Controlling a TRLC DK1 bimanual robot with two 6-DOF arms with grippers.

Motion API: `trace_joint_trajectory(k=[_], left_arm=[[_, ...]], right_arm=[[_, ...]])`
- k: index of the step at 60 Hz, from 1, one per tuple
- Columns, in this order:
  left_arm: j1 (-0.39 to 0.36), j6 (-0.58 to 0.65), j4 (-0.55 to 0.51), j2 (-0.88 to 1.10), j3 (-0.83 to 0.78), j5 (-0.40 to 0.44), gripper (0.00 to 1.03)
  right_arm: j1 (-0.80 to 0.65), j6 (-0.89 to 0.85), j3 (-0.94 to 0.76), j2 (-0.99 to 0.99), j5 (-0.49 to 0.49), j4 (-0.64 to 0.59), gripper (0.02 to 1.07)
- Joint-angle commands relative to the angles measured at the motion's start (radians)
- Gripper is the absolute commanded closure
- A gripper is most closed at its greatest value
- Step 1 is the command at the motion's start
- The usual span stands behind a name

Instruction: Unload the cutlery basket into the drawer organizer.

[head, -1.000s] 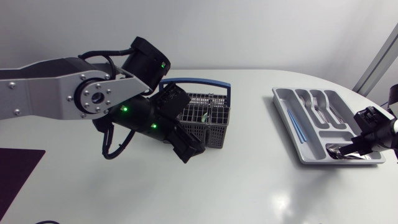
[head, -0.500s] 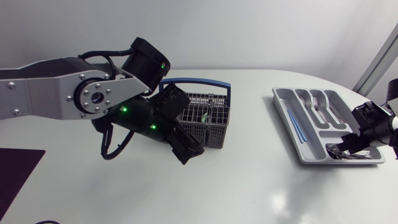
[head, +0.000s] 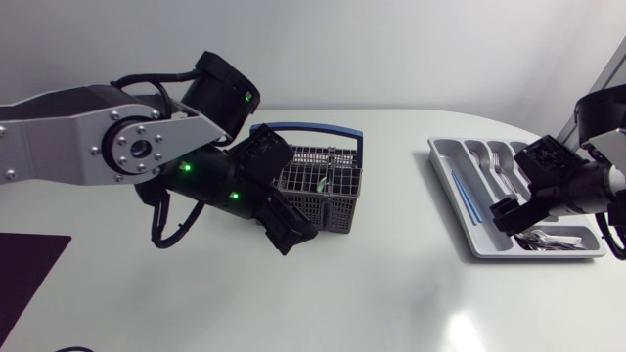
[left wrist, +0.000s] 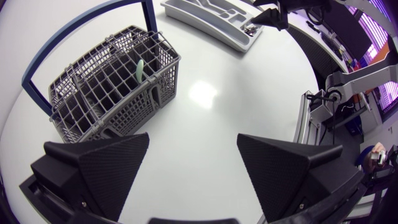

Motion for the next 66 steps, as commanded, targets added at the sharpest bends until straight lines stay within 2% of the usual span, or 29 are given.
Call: trace_joint_trajectory(k=[1, 12, 18, 25, 34, 50, 66], left_arm=[[0.011, 0.020, -0.007, -0.008, -0.019, 0.007, 0.04], [0.020, -0.081, 0.001, 0.032, 0.019, -0.049, 0.04], [-0.004, -0.119, 0.038, 0.043, 0.019, -0.153, 0.04], [-0.018, -0.130, 0.062, 0.053, 0.033, -0.220, 0.04], [-0.018, -0.133, 0.080, 0.083, 0.070, -0.250, 0.05], [-0.029, -0.124, 0.091, 0.153, 0.151, -0.312, 0.06], [-0.088, -0.108, 0.079, 0.227, 0.214, -0.437, 0.06]], right_arm=[[0.069, 0.052, 0.039, -0.037, -0.001, -0.039, 0.07], [0.207, 0.115, 0.060, -0.063, -0.001, -0.082, 0.07], [0.270, 0.141, 0.060, -0.070, 0.000, -0.093, 0.07], [0.334, 0.151, 0.050, -0.092, -0.003, -0.094, 0.07], [0.414, 0.171, 0.021, -0.112, -0.003, -0.090, 0.07], [0.454, 0.190, -0.029, -0.103, -0.003, -0.065, 0.07], [0.468, 0.196, -0.067, -0.092, -0.007, -0.045, 0.07]])
